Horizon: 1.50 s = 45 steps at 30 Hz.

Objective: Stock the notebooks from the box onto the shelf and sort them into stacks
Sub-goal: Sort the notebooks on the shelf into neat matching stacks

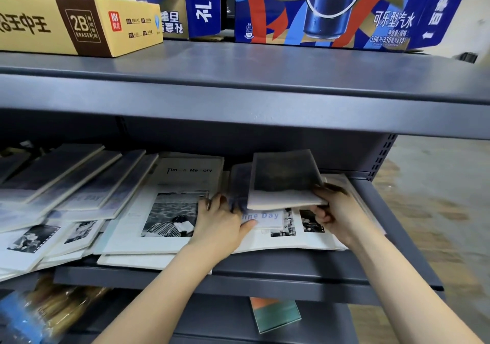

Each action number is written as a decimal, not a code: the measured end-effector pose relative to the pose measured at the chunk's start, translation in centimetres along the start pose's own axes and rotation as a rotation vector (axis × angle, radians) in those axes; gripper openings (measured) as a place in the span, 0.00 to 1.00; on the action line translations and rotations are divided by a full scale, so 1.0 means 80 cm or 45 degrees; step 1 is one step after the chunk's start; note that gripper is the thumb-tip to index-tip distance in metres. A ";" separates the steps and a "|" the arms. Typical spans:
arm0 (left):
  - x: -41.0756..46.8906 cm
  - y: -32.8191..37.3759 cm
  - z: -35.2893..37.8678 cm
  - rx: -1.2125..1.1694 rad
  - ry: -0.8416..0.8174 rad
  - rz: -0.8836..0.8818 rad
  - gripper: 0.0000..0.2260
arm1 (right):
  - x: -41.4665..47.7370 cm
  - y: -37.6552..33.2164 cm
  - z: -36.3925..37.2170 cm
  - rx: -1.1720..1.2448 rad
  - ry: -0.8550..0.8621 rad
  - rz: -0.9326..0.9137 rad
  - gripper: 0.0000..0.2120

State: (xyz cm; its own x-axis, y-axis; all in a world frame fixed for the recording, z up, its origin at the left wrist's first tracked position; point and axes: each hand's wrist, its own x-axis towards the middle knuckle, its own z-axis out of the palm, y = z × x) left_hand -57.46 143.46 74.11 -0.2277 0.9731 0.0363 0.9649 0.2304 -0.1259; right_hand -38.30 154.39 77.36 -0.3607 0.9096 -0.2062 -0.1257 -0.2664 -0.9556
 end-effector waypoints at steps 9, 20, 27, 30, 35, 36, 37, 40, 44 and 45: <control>-0.014 0.005 0.002 -0.013 -0.104 0.114 0.33 | 0.002 -0.004 0.013 -0.386 0.022 -0.101 0.09; -0.008 -0.019 -0.008 -0.169 -0.090 0.109 0.24 | 0.008 -0.002 0.018 -0.933 0.130 -0.010 0.13; -0.001 -0.029 -0.011 -0.330 -0.020 0.036 0.34 | 0.008 -0.015 0.049 -0.636 0.057 0.220 0.09; -0.005 -0.028 -0.002 -0.316 0.047 0.077 0.30 | 0.012 -0.014 0.054 -0.528 0.072 0.280 0.08; -0.009 -0.028 0.010 -0.349 0.103 0.112 0.24 | 0.011 -0.006 0.060 -0.706 0.068 0.196 0.14; -0.010 -0.029 0.010 -0.363 0.111 0.119 0.24 | 0.006 -0.004 0.061 -0.739 0.047 0.169 0.17; -0.010 -0.029 0.010 -0.375 0.116 0.121 0.23 | 0.002 -0.002 0.062 -0.767 0.024 0.142 0.21; -0.007 -0.031 0.007 -0.422 0.111 0.108 0.23 | -0.006 0.007 0.069 -0.741 -0.063 0.072 0.16; -0.002 -0.032 0.004 -0.434 0.082 0.117 0.21 | -0.012 0.010 0.076 -0.660 -0.168 0.006 0.06; 0.000 -0.032 0.004 -0.443 0.065 0.112 0.21 | -0.012 0.010 0.076 -0.645 -0.176 -0.006 0.07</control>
State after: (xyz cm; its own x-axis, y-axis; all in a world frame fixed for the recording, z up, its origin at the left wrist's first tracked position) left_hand -59.94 142.88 74.15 -0.1436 0.9854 0.0912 0.9693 0.1215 0.2137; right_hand -43.64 151.36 78.03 -0.4838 0.8509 -0.2045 0.3230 -0.0436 -0.9454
